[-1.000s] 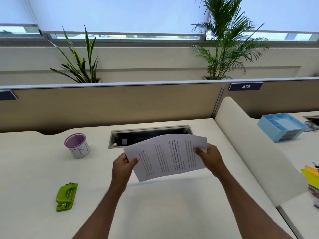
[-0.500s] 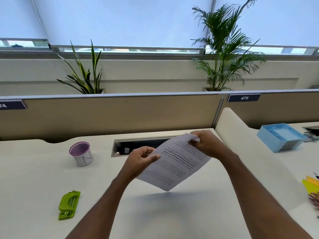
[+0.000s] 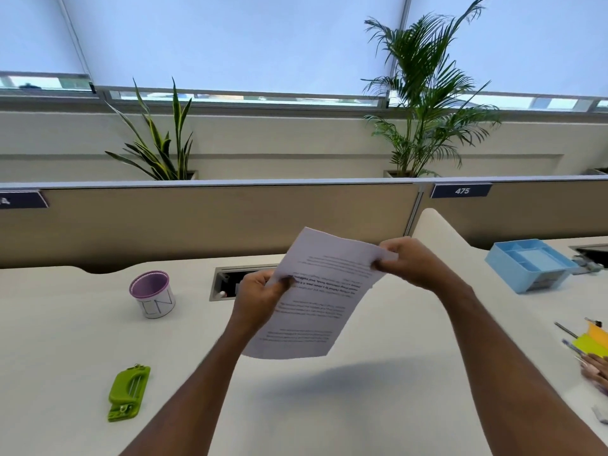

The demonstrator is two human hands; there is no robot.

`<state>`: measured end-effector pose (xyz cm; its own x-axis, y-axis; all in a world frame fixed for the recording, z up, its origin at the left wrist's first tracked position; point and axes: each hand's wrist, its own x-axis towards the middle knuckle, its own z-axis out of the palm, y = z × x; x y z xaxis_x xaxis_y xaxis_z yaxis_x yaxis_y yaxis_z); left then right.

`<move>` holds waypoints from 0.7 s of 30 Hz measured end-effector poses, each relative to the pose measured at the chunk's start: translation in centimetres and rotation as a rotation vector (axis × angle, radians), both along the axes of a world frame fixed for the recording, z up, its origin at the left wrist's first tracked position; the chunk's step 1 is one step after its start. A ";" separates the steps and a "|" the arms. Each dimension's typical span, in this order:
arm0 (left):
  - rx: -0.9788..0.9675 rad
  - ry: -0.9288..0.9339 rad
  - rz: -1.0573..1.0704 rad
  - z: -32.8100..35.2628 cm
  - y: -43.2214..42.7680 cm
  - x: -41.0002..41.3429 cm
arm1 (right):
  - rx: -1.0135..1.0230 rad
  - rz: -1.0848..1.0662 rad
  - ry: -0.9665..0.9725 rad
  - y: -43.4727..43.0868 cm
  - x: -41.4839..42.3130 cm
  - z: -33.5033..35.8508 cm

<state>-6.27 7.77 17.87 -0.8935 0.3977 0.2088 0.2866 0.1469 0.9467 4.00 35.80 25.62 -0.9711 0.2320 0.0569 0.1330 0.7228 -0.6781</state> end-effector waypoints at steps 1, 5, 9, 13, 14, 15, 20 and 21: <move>0.033 -0.026 0.009 0.1 -0.3 -0.3 | -0.044 -0.012 0.022 0.8 0.3 0.0; 0.194 -0.184 0.010 0.2 -0.9 -1.0 | -0.279 -0.037 0.119 1.9 0.7 -1.1; 0.261 -0.240 -0.018 0.0 -0.6 -0.6 | -0.511 0.018 0.119 0.0 -0.2 -4.2; 0.261 -0.216 -0.015 -0.3 -0.3 0.0 | -0.667 0.004 0.134 -2.2 -0.9 -6.9; 0.255 -0.209 -0.006 -0.4 -0.4 0.1 | -0.701 0.012 0.152 -2.5 -0.9 -7.3; 0.247 -0.202 0.008 -0.5 -0.5 0.1 | -0.753 0.025 0.175 -2.6 -0.9 -7.6; 0.198 -0.128 0.131 -1.3 -0.9 -0.1 | -0.806 0.007 0.263 -3.1 -0.8 -8.3; 0.199 -0.122 0.156 -1.5 -0.9 -0.1 | -0.770 -0.015 0.285 -3.2 -0.8 -8.4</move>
